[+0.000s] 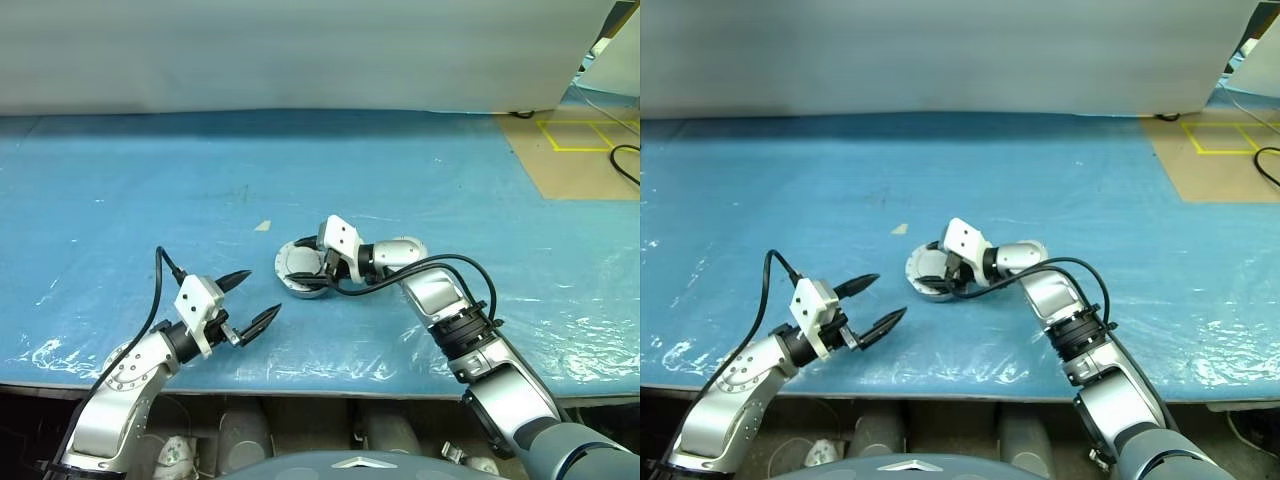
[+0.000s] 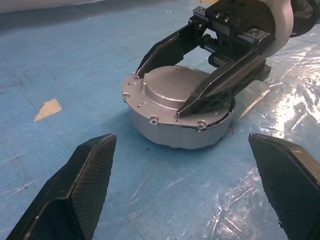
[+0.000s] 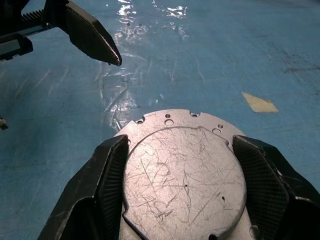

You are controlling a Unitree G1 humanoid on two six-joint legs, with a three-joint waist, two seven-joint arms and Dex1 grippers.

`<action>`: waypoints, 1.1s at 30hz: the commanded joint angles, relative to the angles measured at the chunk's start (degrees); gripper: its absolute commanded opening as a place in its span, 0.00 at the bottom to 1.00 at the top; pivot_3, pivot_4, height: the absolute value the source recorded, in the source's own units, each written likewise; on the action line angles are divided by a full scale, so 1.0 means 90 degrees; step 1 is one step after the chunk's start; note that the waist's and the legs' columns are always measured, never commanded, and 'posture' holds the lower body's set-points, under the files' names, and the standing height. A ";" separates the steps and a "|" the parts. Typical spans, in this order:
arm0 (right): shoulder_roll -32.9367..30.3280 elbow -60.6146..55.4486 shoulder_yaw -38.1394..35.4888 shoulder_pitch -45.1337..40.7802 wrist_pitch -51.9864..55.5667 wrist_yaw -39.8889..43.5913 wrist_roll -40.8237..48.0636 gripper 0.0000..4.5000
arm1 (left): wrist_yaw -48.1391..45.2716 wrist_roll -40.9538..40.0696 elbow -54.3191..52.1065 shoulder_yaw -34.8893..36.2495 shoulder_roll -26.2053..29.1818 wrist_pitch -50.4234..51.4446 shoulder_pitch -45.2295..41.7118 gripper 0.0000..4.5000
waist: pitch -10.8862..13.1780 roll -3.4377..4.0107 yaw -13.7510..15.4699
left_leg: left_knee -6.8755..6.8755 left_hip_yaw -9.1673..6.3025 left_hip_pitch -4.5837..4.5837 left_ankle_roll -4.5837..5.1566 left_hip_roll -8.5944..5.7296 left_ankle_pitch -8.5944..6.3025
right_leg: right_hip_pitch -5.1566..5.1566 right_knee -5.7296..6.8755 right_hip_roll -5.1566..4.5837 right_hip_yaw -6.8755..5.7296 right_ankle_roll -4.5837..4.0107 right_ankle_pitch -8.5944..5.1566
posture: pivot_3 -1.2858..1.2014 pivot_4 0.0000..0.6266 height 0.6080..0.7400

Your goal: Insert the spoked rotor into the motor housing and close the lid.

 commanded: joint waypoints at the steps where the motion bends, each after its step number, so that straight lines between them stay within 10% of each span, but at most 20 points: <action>1: -0.0071 -0.0078 0.0019 -0.0001 0.0097 -0.0038 -0.0078 0.67 | 0.0003 -0.0051 -0.0076 0.0100 0.0034 -0.0051 0.0000 1.00 | 0.0000 0.0000 0.0000 | 0.0001 0.0000 0.0000 0.0000 0.0000 0.0000 | 0.0000 0.0001 0.0000 0.0000 0.0000 0.0000 | 0.52 0.24 1.00; 33: -0.0268 -0.0780 0.0351 0.0405 0.0928 -0.0176 -0.0204 0.67 | -0.0073 0.0056 0.0290 0.0045 0.0001 -0.0334 -0.0088 1.00 | -0.0005 -0.0001 0.0009 | 0.0003 0.0000 0.0000 -0.0002 -0.0001 0.0001 | -0.0001 0.0002 0.0000 0.0001 0.0000 0.0000 | 0.52 0.24 1.00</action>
